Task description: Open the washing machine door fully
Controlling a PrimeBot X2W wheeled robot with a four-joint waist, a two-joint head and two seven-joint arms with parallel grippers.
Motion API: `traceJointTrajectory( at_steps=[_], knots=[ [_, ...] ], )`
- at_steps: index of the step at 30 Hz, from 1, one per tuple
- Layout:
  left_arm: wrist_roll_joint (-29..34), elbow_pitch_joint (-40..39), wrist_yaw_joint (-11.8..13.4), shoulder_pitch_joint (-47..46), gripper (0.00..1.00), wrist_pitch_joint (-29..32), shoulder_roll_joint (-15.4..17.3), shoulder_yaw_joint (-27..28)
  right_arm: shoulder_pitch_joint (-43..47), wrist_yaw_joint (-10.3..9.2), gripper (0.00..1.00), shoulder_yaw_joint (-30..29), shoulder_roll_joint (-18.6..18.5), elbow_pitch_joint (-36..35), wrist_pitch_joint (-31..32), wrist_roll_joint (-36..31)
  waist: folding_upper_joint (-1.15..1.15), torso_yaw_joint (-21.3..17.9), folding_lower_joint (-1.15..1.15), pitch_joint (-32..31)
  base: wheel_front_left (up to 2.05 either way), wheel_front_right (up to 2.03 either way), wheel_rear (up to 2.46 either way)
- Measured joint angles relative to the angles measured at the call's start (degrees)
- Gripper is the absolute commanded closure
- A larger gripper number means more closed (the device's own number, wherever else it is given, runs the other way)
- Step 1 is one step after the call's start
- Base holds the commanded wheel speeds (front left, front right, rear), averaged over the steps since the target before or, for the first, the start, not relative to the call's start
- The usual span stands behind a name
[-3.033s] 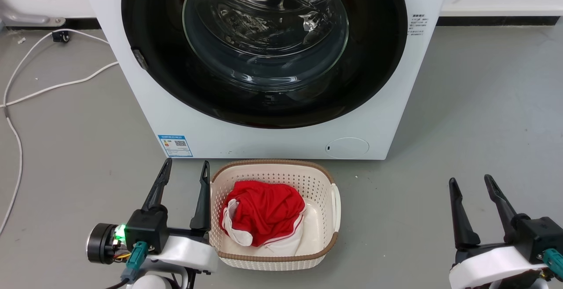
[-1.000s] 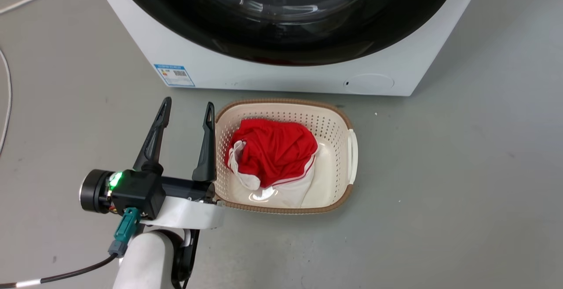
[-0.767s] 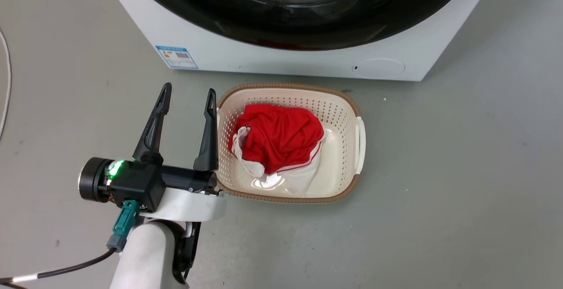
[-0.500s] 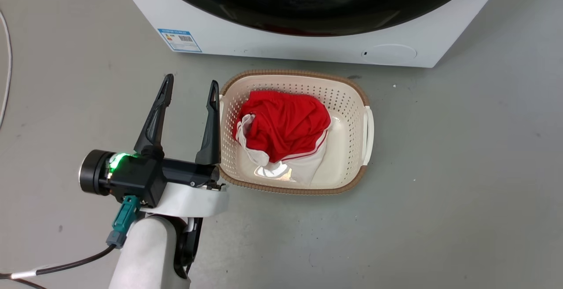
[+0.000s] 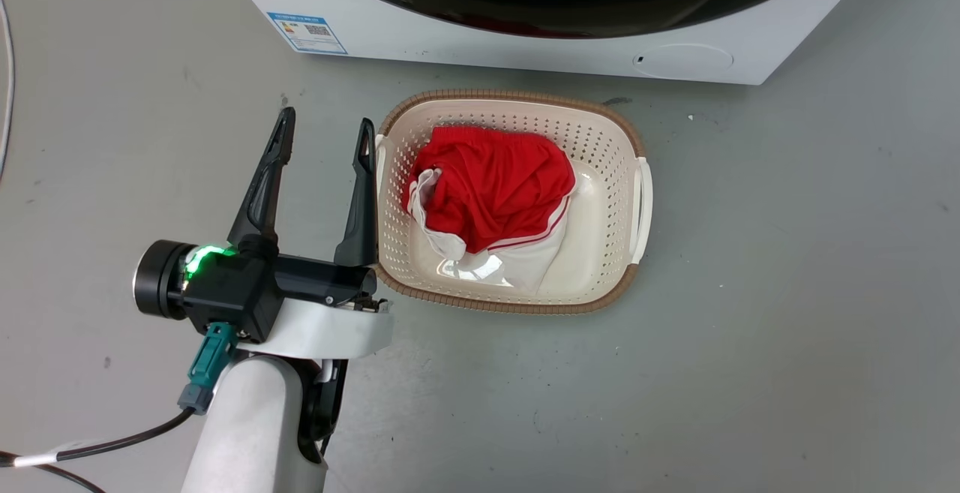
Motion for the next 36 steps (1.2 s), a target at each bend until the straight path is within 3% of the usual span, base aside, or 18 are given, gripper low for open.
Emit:
traceJointTrajectory(
  at_steps=[19, 36],
  knots=[
    [-0.3, 0.7, 0.5, -0.7, 0.0, 0.0, 0.0, -0.3, 2.9, 0.0, 1.0, -2.6, -0.4, -5.1, 16.5, 5.4, 0.0, -0.8, -0.01, -0.4, 0.0, 0.0, 0.0],
    [-1.0, 2.7, 0.7, 2.9, 0.0, 0.0, 0.0, 0.5, 24.3, 0.0, 1.0, -4.3, 0.0, -19.0, 23.8, 11.2, 0.0, -2.6, -0.01, -9.5, 0.0, 0.0, 0.0]
  ],
)
